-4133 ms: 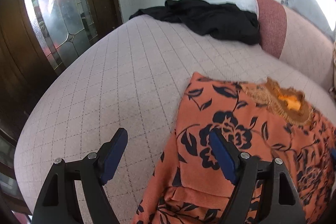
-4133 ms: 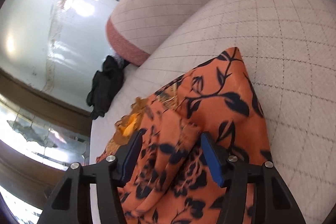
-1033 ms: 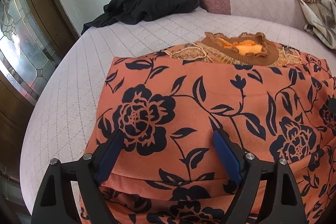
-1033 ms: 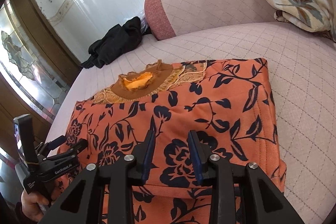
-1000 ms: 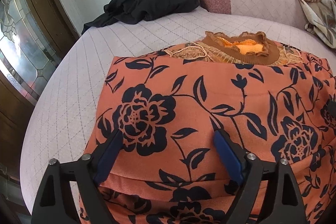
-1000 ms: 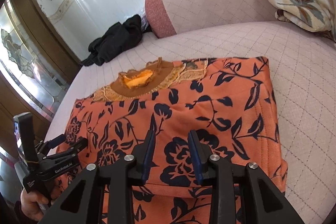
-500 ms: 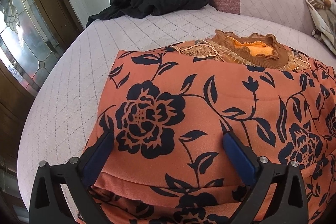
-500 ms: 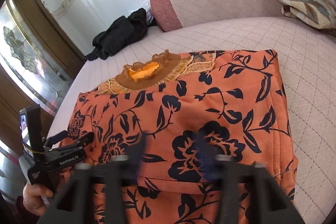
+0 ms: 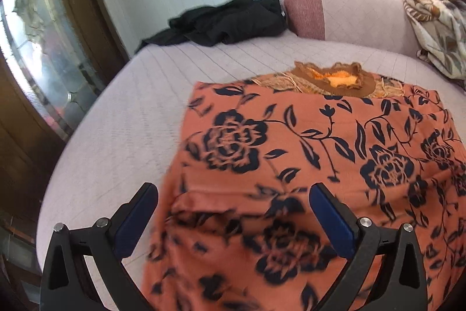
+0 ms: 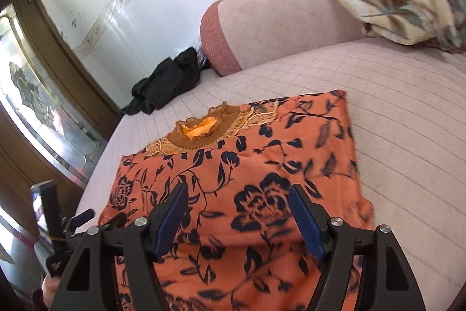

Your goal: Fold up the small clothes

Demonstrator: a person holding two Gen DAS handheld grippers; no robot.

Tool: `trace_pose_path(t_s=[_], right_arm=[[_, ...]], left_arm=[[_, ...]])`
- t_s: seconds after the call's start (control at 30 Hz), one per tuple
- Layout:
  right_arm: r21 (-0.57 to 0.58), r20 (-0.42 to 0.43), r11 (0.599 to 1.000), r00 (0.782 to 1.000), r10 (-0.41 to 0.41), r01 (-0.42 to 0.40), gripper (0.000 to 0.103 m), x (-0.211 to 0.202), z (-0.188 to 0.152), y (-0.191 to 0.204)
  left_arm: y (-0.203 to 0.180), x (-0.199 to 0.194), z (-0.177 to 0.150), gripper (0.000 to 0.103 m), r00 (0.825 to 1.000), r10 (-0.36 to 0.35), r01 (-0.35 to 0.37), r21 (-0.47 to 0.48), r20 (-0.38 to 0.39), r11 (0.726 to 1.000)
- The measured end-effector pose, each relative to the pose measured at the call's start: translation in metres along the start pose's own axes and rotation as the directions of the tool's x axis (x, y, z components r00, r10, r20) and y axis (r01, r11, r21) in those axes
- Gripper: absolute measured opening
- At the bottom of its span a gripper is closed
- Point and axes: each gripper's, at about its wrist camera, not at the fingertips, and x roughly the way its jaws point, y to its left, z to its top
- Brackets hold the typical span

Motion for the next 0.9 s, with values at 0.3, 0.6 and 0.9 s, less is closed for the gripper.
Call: trace_pose_path(t_s=[0.3, 0.6, 0.9], right_arm=[[-0.026, 0.035, 0.999, 0.999, -0.038, 0.039, 0.075, -0.076, -0.064, 0.013], [-0.097, -0.029, 0.995, 0.999, -0.019, 0.016, 0.075, -0.121, -0.133, 0.040], [-0.142, 0.055, 0.990, 0.998, 0.022, -0.014, 0.075, -0.171, -0.127, 0.069]], left_arm=[[0.054, -0.085, -0.065, 0.103, 0.999, 0.015, -0.010, -0.126, 0.035, 0.992], [0.085, -0.153, -0.089, 0.103, 0.992, 0.048, -0.029, -0.162, 0.118, 0.986], [0.084, -0.197, -0.093, 0.103, 0.981, 0.038, -0.006, -0.166, 0.189, 0.986]])
